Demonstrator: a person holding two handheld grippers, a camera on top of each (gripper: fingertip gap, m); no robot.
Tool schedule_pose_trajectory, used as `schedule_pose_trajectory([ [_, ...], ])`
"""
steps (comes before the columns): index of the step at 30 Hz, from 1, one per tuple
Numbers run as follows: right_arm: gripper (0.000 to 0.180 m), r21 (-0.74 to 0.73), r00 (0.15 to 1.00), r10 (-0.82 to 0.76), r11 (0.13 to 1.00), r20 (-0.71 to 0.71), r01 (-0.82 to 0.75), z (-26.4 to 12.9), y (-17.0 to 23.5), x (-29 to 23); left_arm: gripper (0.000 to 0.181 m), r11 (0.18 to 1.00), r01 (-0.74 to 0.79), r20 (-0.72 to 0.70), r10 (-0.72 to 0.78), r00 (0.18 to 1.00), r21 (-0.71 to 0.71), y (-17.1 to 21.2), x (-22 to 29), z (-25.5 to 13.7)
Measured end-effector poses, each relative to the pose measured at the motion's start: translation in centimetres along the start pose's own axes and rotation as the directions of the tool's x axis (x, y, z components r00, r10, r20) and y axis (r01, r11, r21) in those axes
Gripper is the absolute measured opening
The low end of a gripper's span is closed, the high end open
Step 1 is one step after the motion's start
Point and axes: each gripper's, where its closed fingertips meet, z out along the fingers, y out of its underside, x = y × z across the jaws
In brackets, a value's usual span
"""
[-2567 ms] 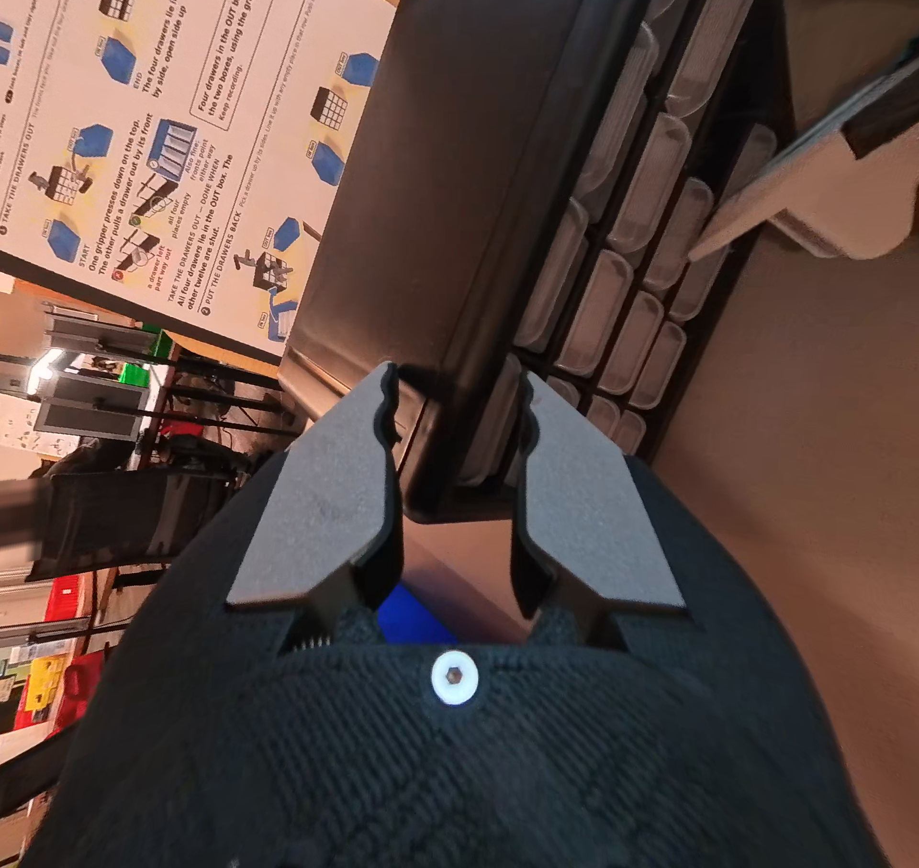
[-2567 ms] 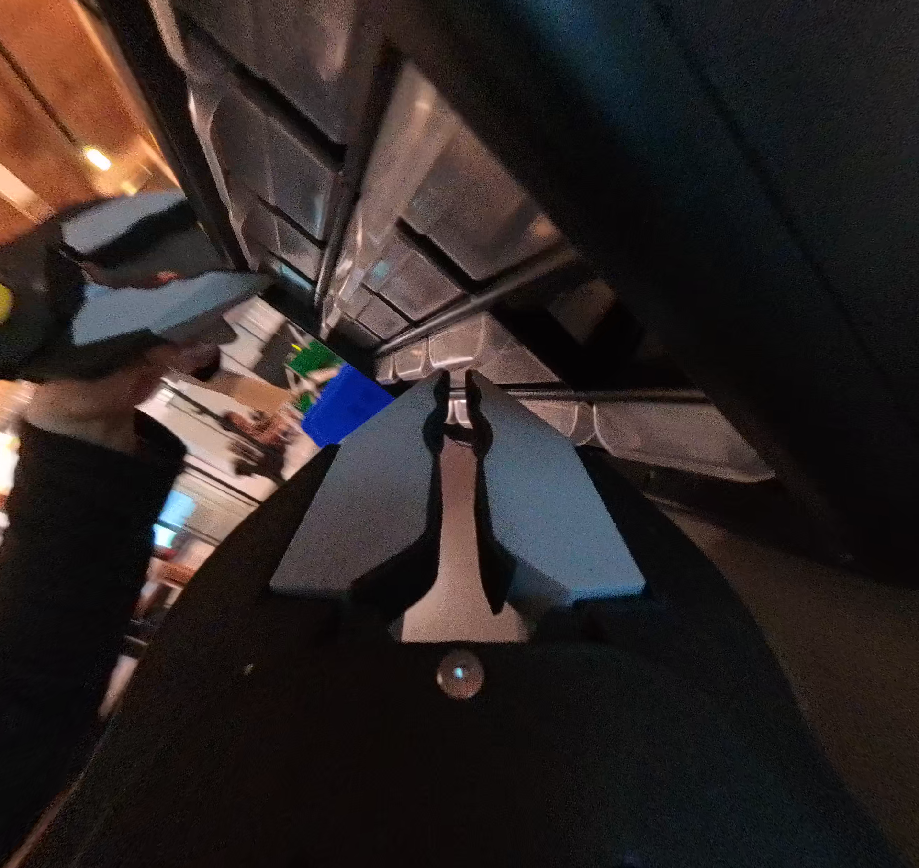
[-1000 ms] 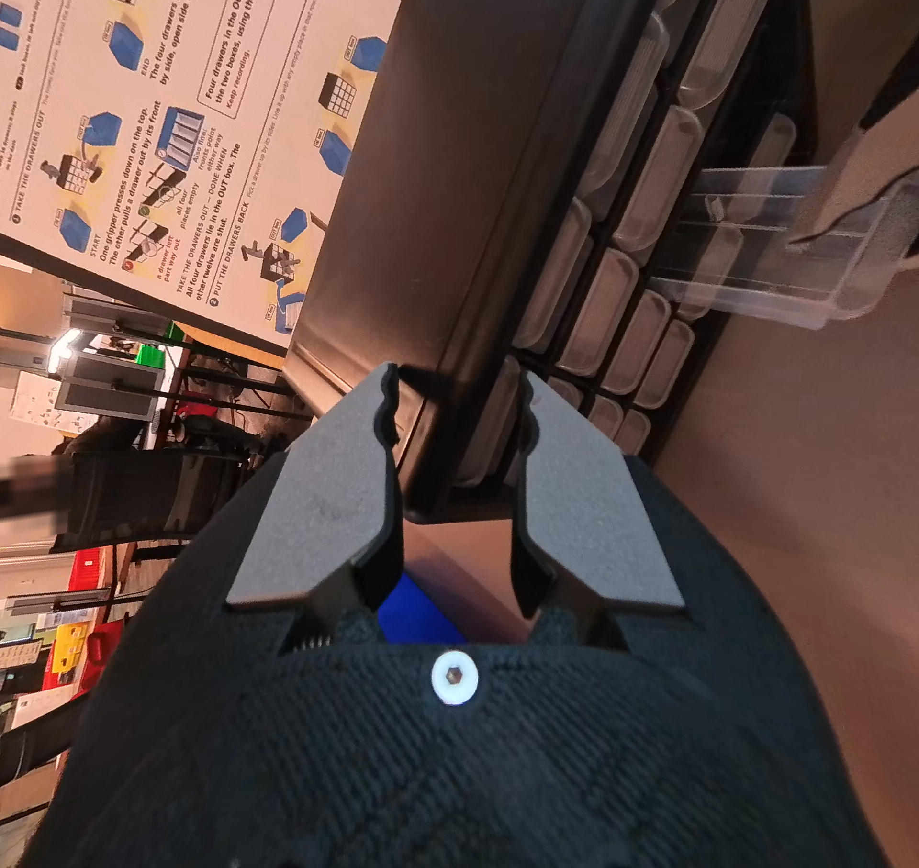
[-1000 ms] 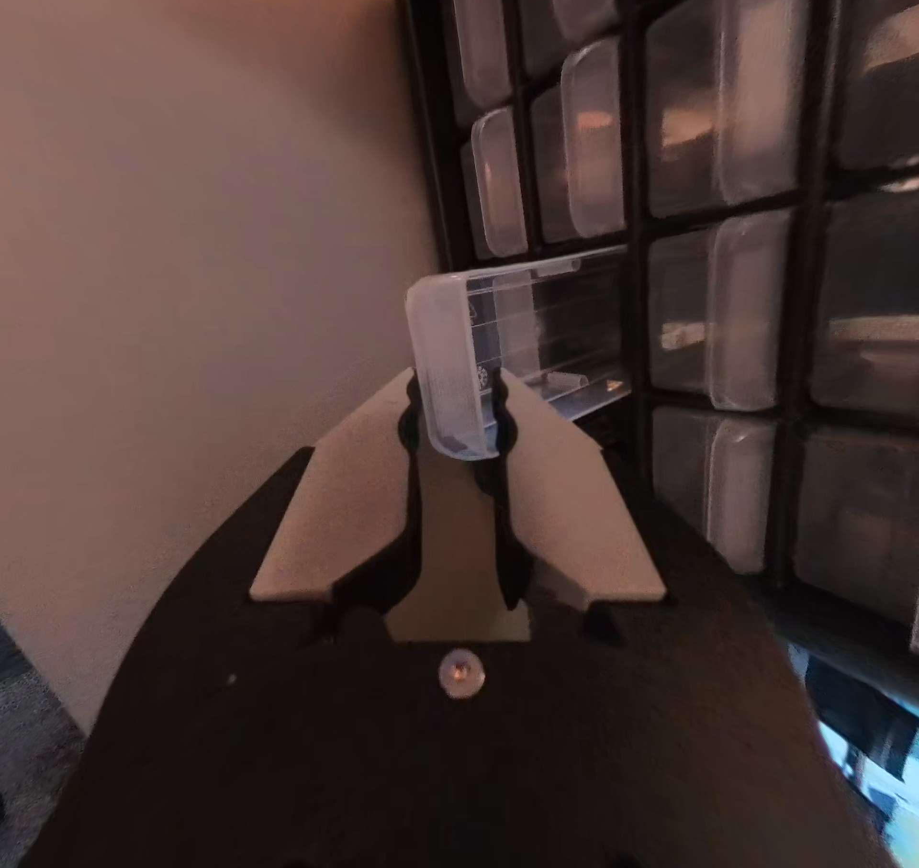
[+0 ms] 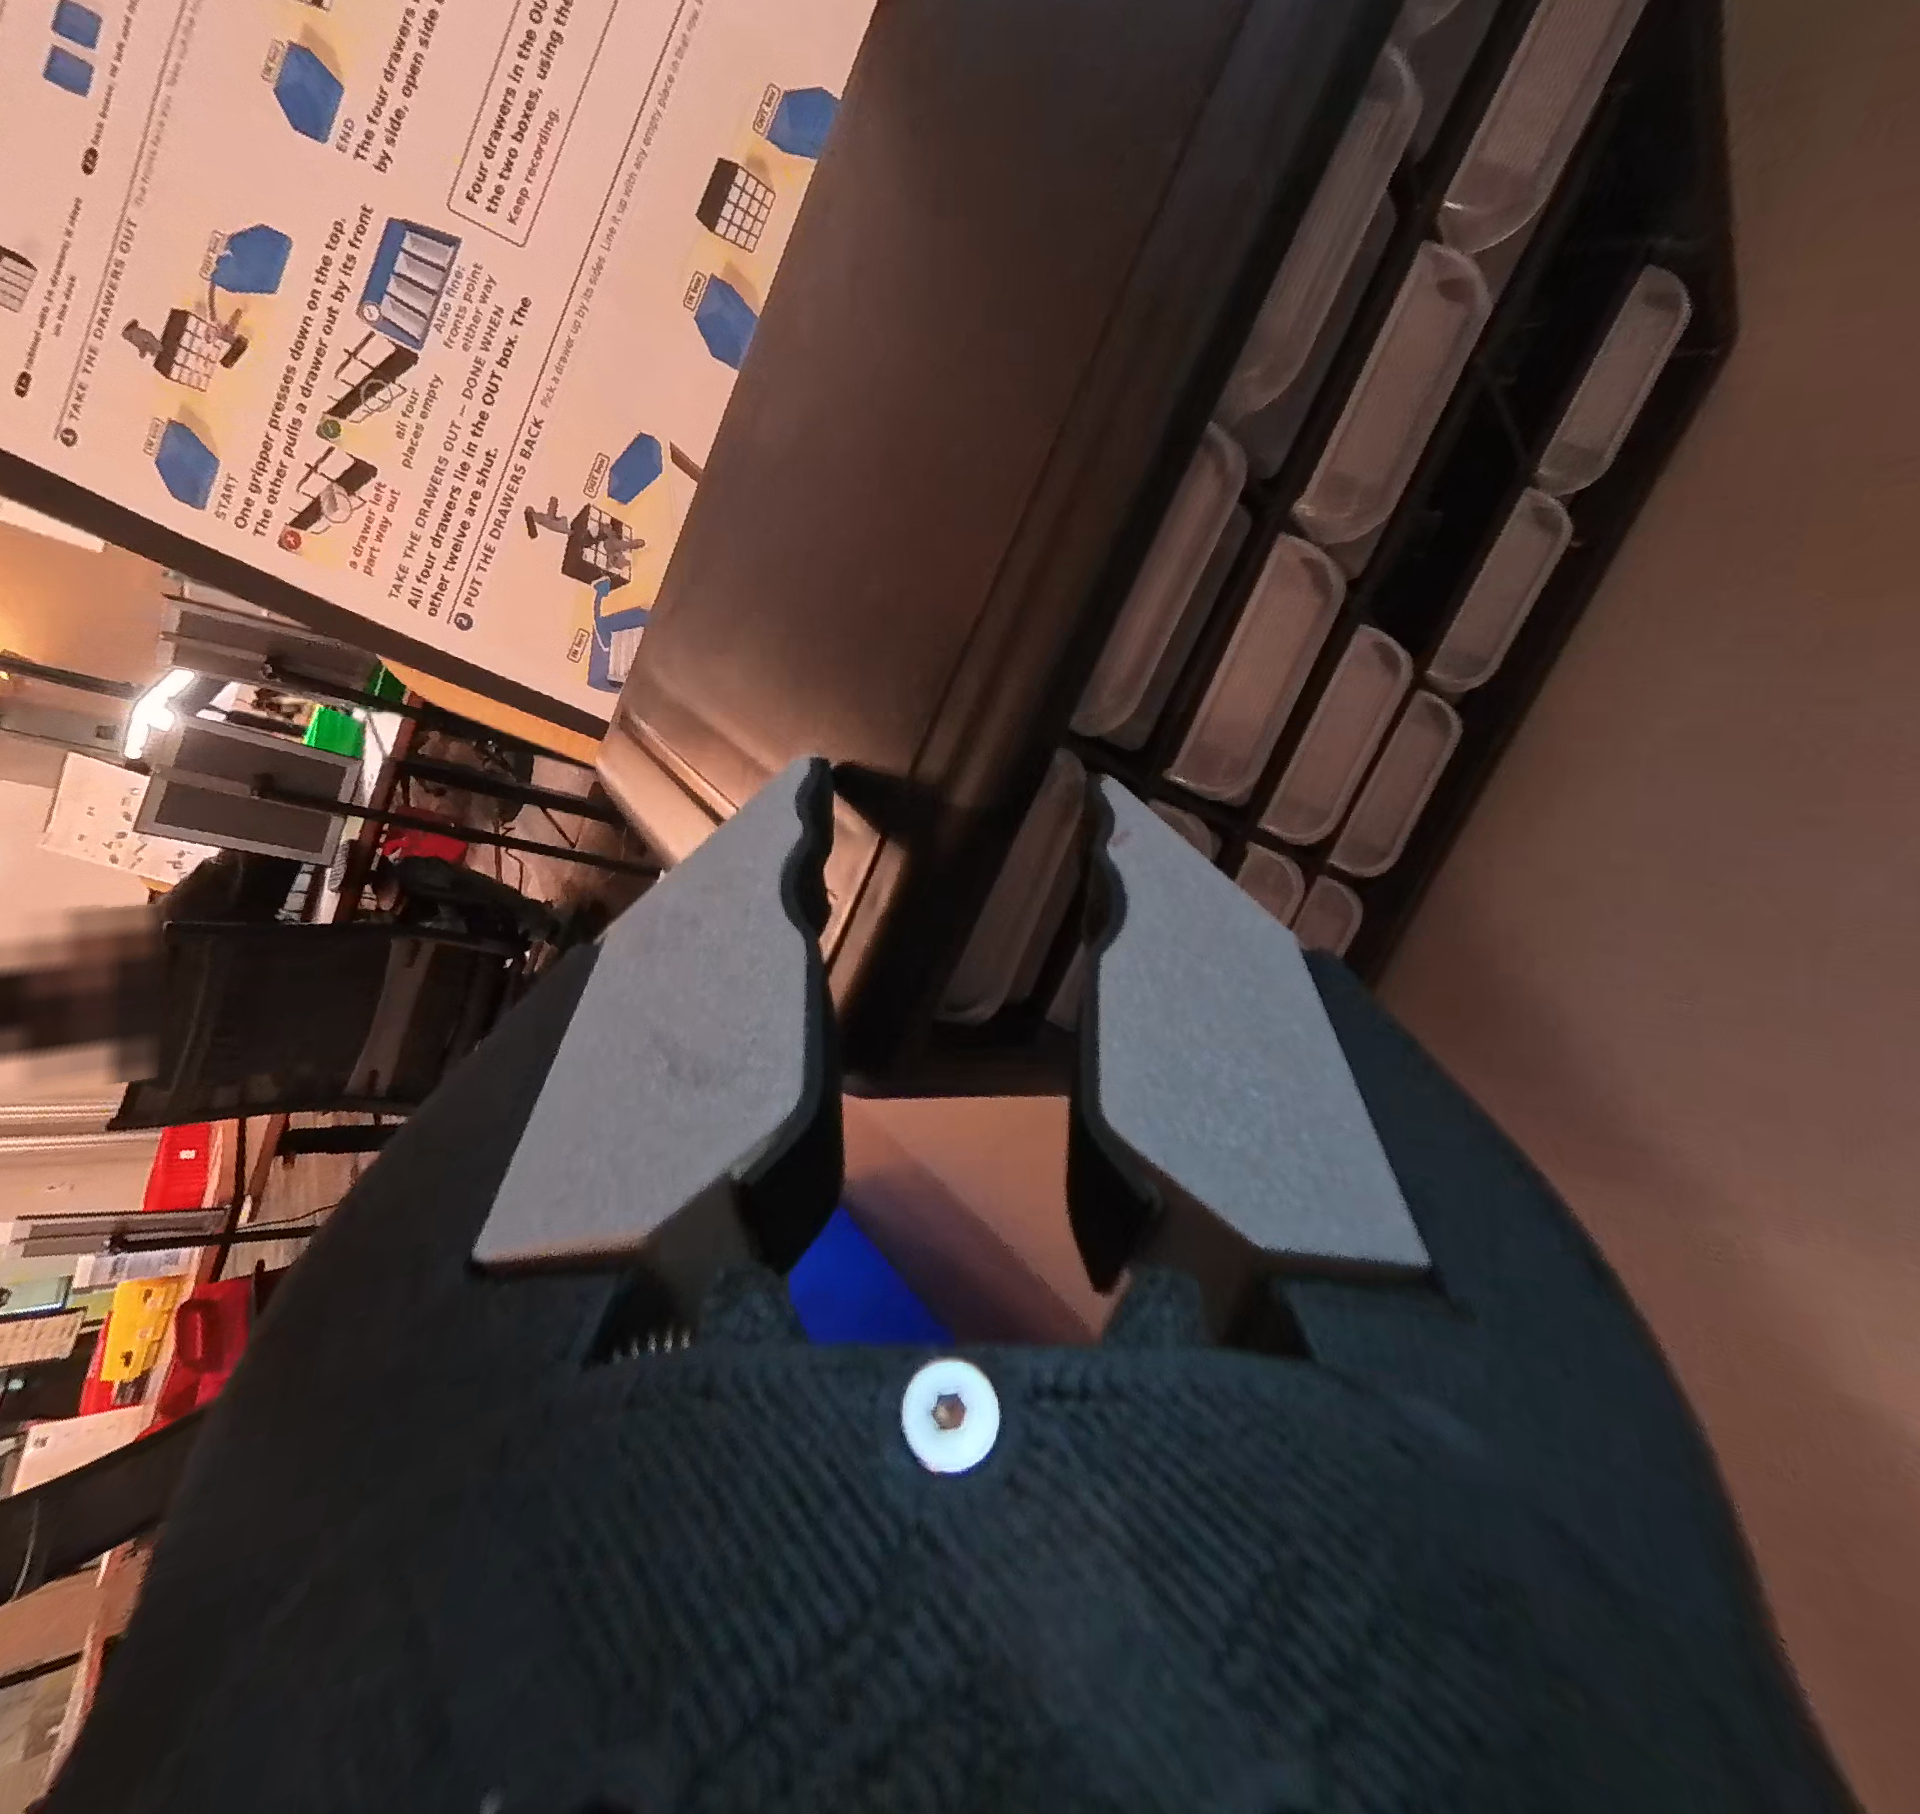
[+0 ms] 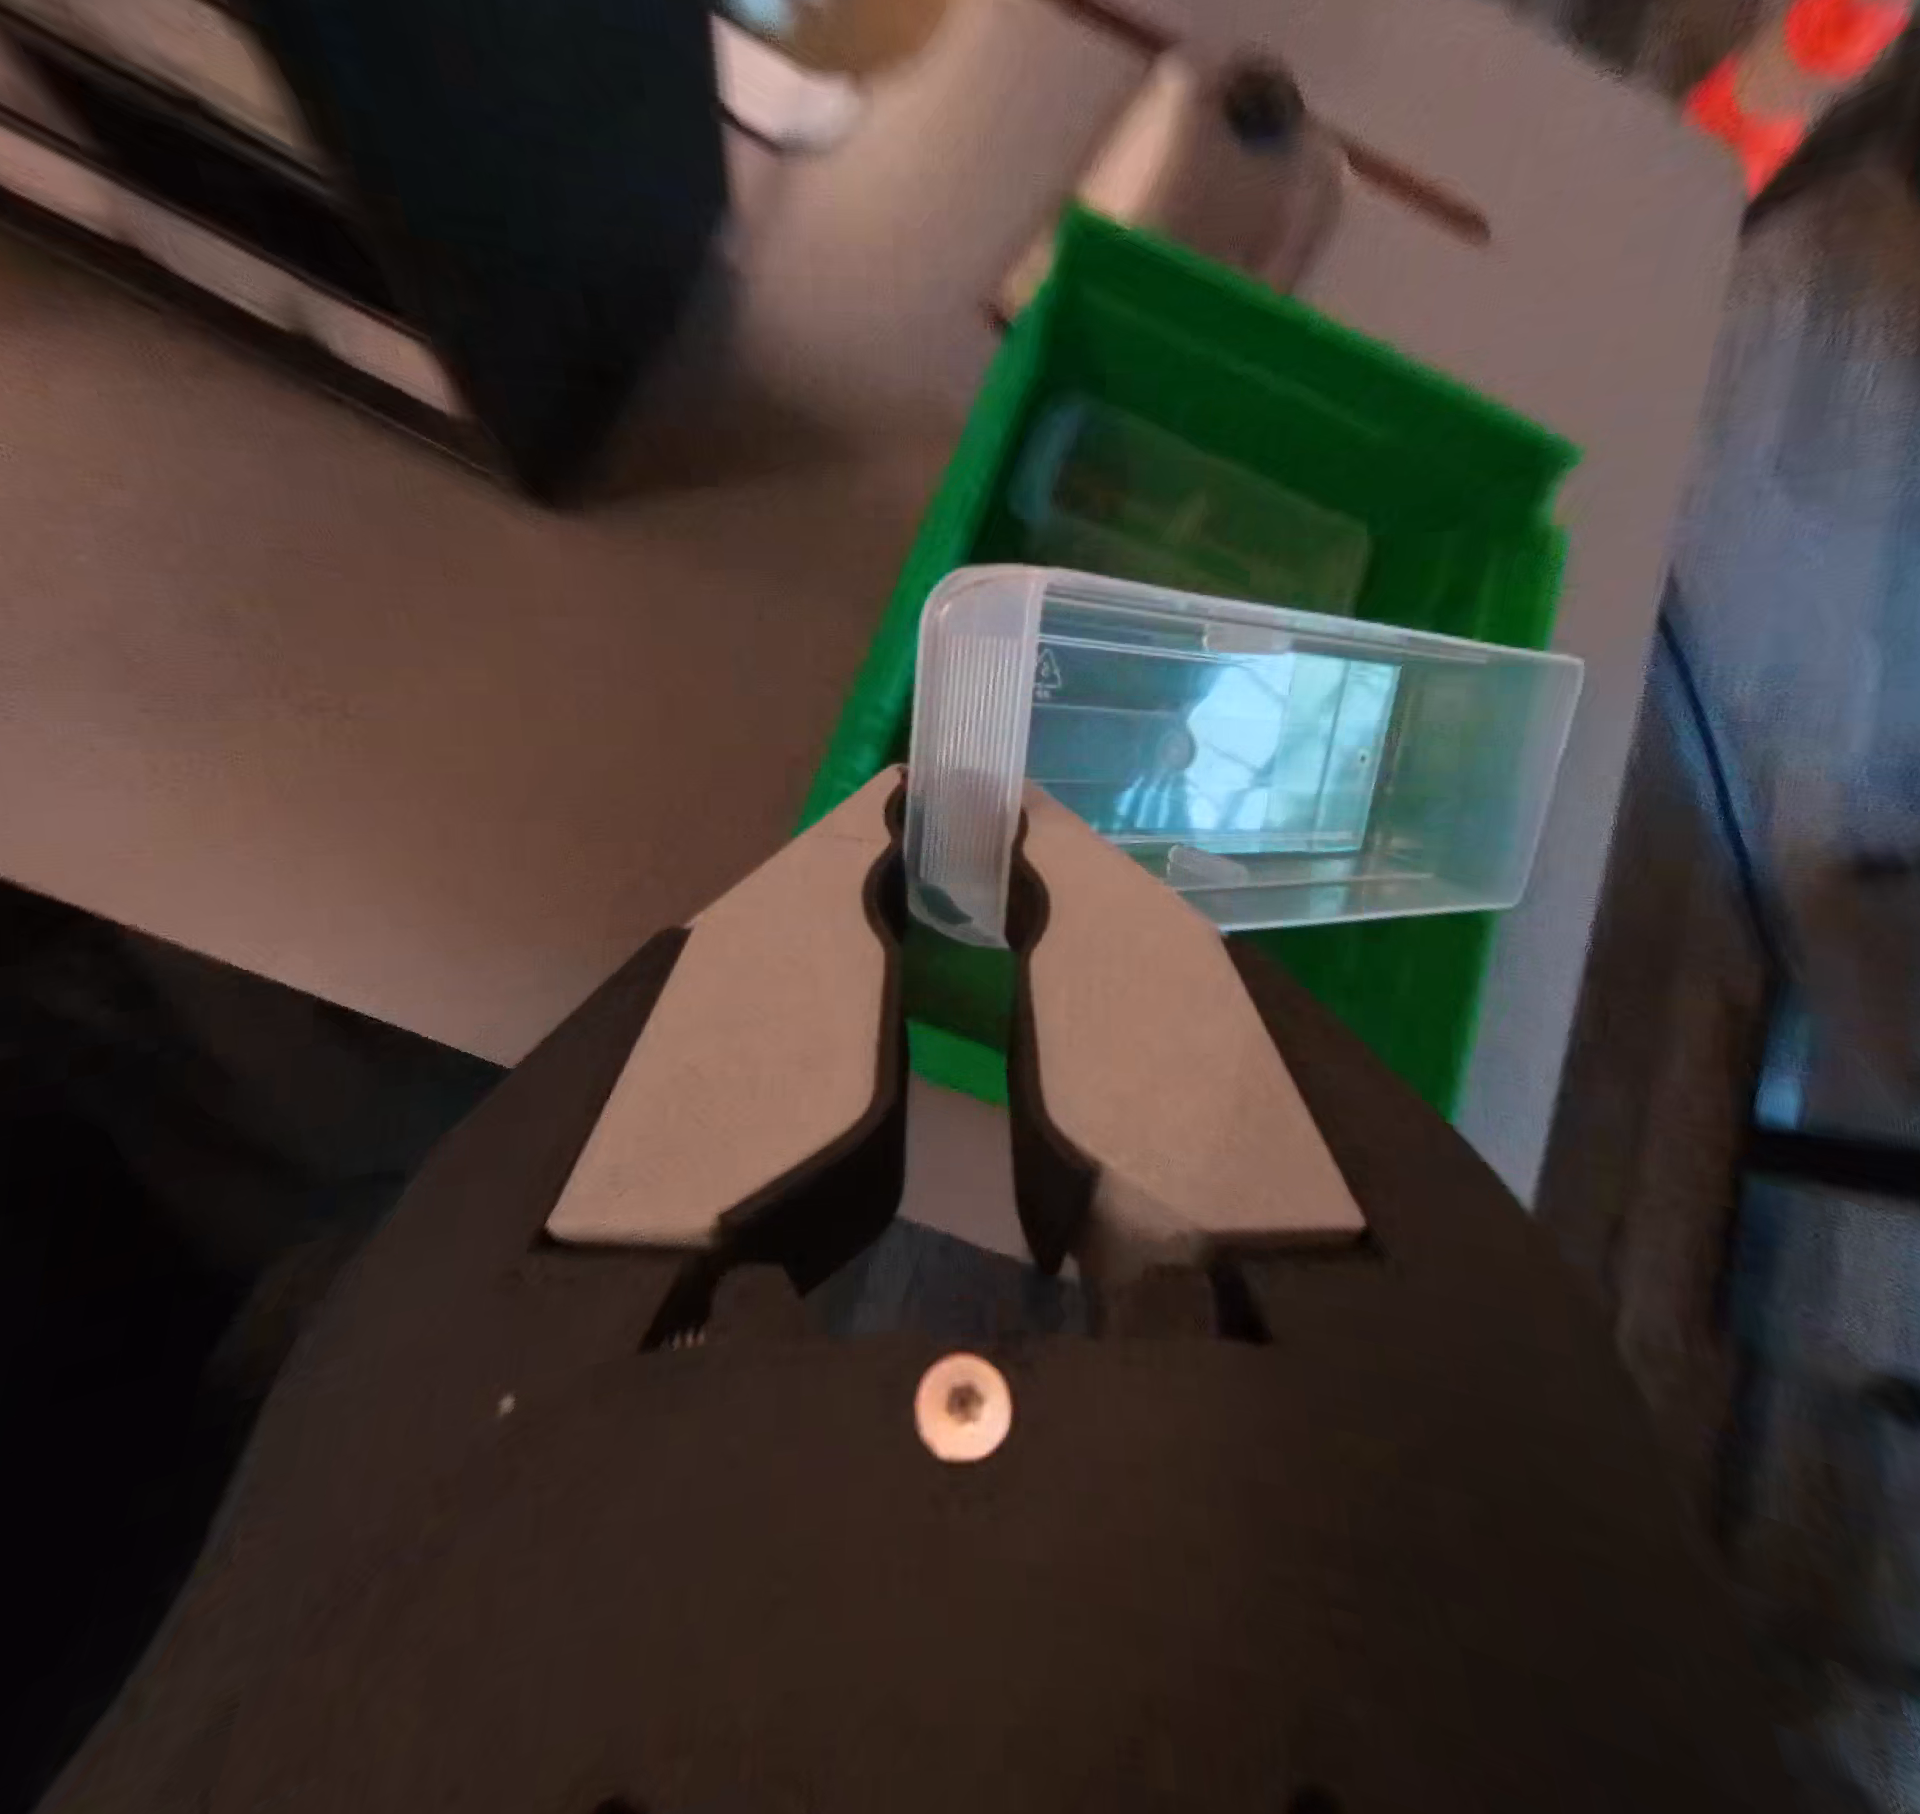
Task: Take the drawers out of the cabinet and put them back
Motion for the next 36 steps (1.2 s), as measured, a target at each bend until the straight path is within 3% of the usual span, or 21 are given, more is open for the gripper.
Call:
schedule_pose_trajectory([
  [5, 0.012, -0.125, 0.988, 0.106, 0.988, 0.109, -0.092, 5.2, 1.9, 0.8, 0.047, 0.999, -0.032, -0.003, 0.032, 0.999, -0.031, 0.1, 0.0, 0.0],
  [12, 0.013, -0.256, 0.996, 0.007, 0.967, 0.089, 0.016, 14.6, 2.1, 1.7, 0.047, 0.999, -0.035, 0.006, 0.035, 0.999, -0.011, 0.1, 0.0, 0.0],
  [16, 0.041, -0.265, 0.998, 0.040, 0.964, 0.045, -0.027, 17.0, 1.3, 2.7, 0.047, 0.998, -0.049, 0.009, 0.049, 0.999, -0.034, 0.1, 0.0, 0.0],
  [21, 0.037, -0.060, 0.996, 0.066, 0.996, -0.056, -0.070, 12.8, -2.4, 4.1, 0.047, 0.998, -0.049, 0.019, 0.049, 0.999, -0.027, 0.1, 0.0, 0.0],
  [24, 0.046, 0.052, 0.996, 0.065, 0.997, -0.056, -0.062, 9.4, -4.0, 3.4, 0.047, 0.999, -0.037, 0.023, 0.037, 0.999, -0.016, 0.0, 0.0, 0.0],
  [28, 0.053, 0.192, 0.994, 0.086, 0.977, 0.062, -0.096, 5.2, -5.7, 0.0, 0.047, 0.999, -0.039, 0.038, 0.039, 0.999, -0.020, 0.0, 0.0, 0.0],
  [32, 0.058, 0.270, 0.967, 0.010, 0.959, 0.256, -0.082, 2.4, -6.2, -6.3, 0.047, 0.997, -0.055, 0.033, 0.056, 0.998, -0.047, 0.1, 0.0, 0.0],
  [36, 0.067, 0.360, 0.953, -0.088, 0.933, 0.289, -0.022, 1.0, -5.9, -10.9, 0.047, 0.996, -0.065, 0.029, 0.067, 0.997, -0.057, 0.1, 0.0, 0.0],
])
